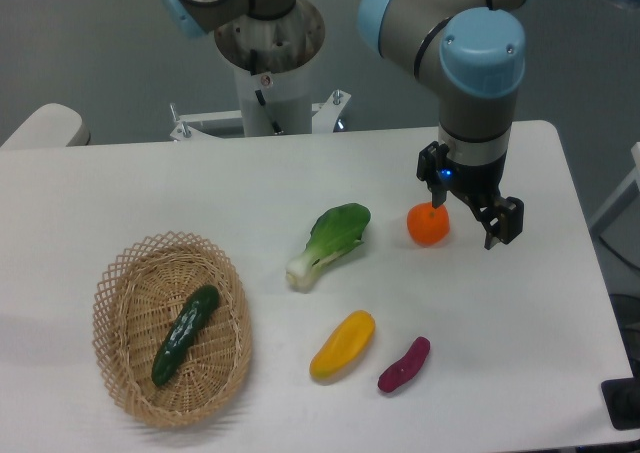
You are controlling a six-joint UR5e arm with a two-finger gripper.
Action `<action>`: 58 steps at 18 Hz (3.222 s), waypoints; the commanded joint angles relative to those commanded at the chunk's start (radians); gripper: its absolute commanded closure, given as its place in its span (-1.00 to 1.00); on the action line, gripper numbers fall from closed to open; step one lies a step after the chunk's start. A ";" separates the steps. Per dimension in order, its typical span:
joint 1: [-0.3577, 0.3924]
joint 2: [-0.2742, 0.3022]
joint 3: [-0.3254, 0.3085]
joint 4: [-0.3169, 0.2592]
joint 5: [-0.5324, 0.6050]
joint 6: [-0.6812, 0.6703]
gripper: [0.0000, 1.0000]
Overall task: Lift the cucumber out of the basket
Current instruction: 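Move the gripper from beside the orange over to the wicker basket, then lower the gripper onto the green cucumber and close on it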
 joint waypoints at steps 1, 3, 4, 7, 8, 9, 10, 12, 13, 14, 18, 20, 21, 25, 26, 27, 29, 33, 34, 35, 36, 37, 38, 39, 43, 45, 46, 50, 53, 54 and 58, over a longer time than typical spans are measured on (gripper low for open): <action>-0.008 0.000 0.000 0.003 0.000 -0.002 -1.00; -0.028 0.000 0.003 -0.002 0.002 -0.009 -1.00; -0.040 0.000 0.002 -0.003 0.003 -0.011 -1.00; -0.064 0.012 -0.021 -0.008 0.005 -0.055 -1.00; -0.089 0.017 -0.028 -0.012 0.006 -0.089 -1.00; -0.107 0.024 -0.032 -0.015 0.011 -0.153 -1.00; -0.117 0.031 -0.044 -0.014 0.018 -0.226 -1.00; -0.176 0.029 -0.045 -0.014 0.021 -0.352 -1.00; -0.207 0.028 -0.044 -0.015 0.021 -0.423 -1.00; -0.231 0.028 -0.048 -0.017 0.014 -0.507 -1.00; -0.320 0.025 -0.093 -0.015 0.006 -0.860 -1.00; -0.359 0.020 -0.109 -0.011 -0.014 -0.946 -1.00; -0.373 0.017 -0.117 -0.005 -0.017 -0.987 -1.00; -0.455 -0.055 -0.126 0.079 -0.026 -1.090 -1.00; -0.475 -0.067 -0.130 0.112 -0.026 -1.104 -1.00; -0.492 -0.081 -0.130 0.136 -0.026 -1.106 -1.00; -0.515 -0.109 -0.129 0.161 -0.026 -1.100 -1.00; -0.555 -0.159 -0.130 0.190 -0.026 -1.089 -1.00; -0.566 -0.176 -0.129 0.205 -0.026 -1.082 -1.00; -0.574 -0.190 -0.129 0.221 -0.025 -1.078 -1.00; -0.575 -0.199 -0.129 0.230 -0.025 -1.072 -1.00; -0.577 -0.204 -0.130 0.232 -0.025 -1.063 -1.00; -0.580 -0.213 -0.135 0.232 -0.023 -1.055 -1.00; -0.587 -0.219 -0.137 0.232 -0.023 -1.055 -1.00; -0.601 -0.245 -0.141 0.247 -0.021 -1.058 -1.00; -0.606 -0.256 -0.147 0.264 -0.021 -1.058 -1.00; -0.609 -0.259 -0.146 0.270 -0.021 -1.058 -1.00; -0.609 -0.258 -0.144 0.273 -0.021 -1.055 -0.48; -0.609 -0.256 -0.140 0.272 -0.021 -1.020 0.41; -0.609 -0.255 -0.138 0.272 -0.021 -1.016 0.49; -0.607 -0.249 -0.135 0.270 -0.020 -1.016 0.58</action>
